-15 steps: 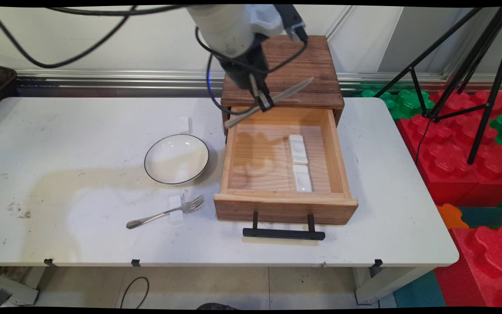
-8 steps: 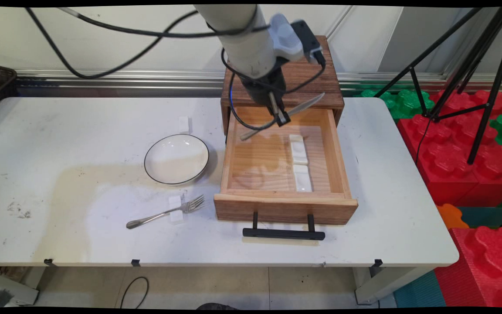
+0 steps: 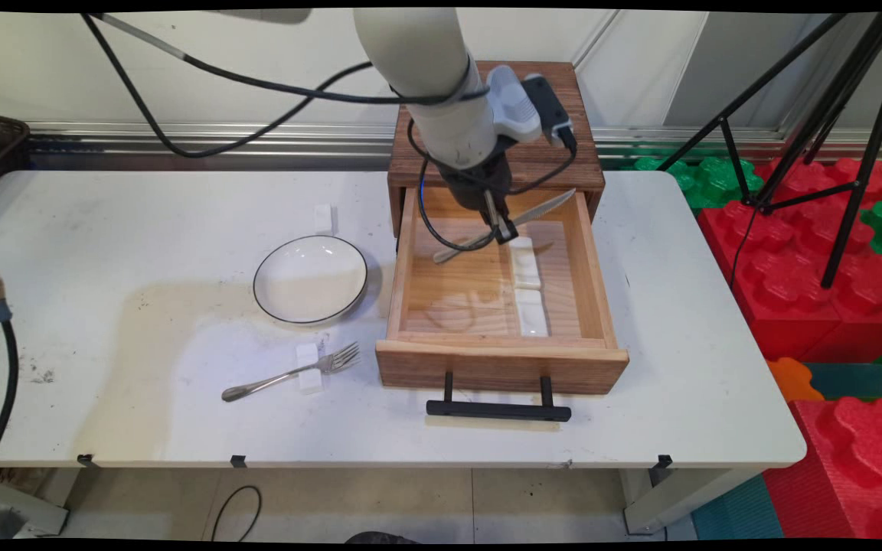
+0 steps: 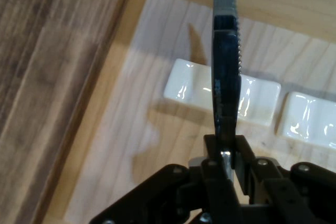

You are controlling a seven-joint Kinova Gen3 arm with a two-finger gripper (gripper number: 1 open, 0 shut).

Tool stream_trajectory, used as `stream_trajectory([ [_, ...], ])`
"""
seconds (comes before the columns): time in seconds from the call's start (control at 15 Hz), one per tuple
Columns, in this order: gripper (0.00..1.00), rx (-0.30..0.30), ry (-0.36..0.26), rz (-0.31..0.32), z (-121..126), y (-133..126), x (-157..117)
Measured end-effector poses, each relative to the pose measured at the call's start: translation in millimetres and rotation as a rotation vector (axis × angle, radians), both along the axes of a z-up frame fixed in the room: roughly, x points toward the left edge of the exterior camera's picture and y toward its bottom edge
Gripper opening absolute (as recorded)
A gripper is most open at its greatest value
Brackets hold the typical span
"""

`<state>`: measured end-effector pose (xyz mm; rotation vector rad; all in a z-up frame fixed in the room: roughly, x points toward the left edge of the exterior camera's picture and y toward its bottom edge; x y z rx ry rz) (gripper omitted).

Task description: Place the picked object into the drawer

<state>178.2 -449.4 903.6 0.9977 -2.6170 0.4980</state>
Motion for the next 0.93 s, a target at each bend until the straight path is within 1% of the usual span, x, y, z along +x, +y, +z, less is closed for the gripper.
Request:
stream_trajectory([
  [0.4,0.00,0.020,0.009,-0.017,-30,-8,2],
  [0.93,0.00,0.028,0.010,-0.053,-50,-12,8],
])
